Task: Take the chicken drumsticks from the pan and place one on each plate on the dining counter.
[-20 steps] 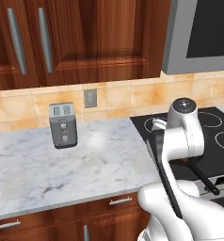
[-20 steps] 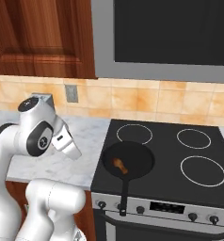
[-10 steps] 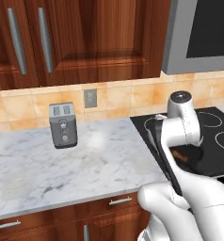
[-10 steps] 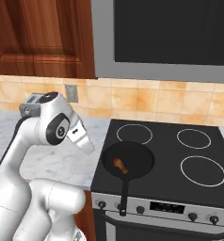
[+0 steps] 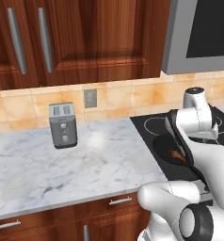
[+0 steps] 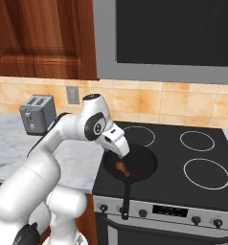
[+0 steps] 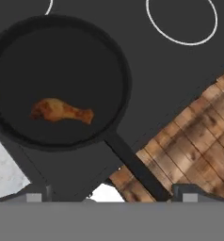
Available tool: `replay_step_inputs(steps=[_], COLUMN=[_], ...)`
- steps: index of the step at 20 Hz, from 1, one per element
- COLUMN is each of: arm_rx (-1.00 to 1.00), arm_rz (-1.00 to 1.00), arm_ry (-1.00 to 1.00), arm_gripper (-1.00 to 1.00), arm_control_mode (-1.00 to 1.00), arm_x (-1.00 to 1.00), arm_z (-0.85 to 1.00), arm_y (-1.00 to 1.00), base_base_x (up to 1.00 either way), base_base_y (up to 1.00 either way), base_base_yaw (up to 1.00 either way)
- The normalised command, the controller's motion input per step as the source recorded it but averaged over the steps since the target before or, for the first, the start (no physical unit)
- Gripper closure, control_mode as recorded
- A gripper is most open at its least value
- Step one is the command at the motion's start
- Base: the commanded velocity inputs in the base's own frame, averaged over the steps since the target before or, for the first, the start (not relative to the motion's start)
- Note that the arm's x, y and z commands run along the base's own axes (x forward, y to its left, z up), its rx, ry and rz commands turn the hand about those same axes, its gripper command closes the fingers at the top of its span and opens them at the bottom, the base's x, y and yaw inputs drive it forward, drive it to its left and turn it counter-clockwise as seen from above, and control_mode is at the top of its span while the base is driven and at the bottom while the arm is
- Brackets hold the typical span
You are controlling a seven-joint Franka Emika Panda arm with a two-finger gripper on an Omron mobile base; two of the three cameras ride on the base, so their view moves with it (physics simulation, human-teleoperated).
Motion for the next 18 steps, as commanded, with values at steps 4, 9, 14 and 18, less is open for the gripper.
replay_step_inputs(steps=[4,9,14,18], arm_rx=[-0.02,-0.01,0.00,0.00], arm_rz=[0.61,0.55,0.43,0.38], arm_ry=[0.19,0.03,0.00,0.07], arm_gripper=[-1.00,-1.00,-1.00,-1.00], arm_control_mode=[-1.00,-1.00,-1.00,-1.00], arm_x=[0.08,0.02,0.02,0.18], arm_z=[-0.47,-0.39,-0.31,-0.22], arm_y=[-0.46,-0.04,0.00,0.24], base_base_x=[0.00,0.00,0.00,0.00], base_base_y=[0.00,0.00,0.00,0.00], base_base_yaw=[0.00,0.00,0.00,0.00])
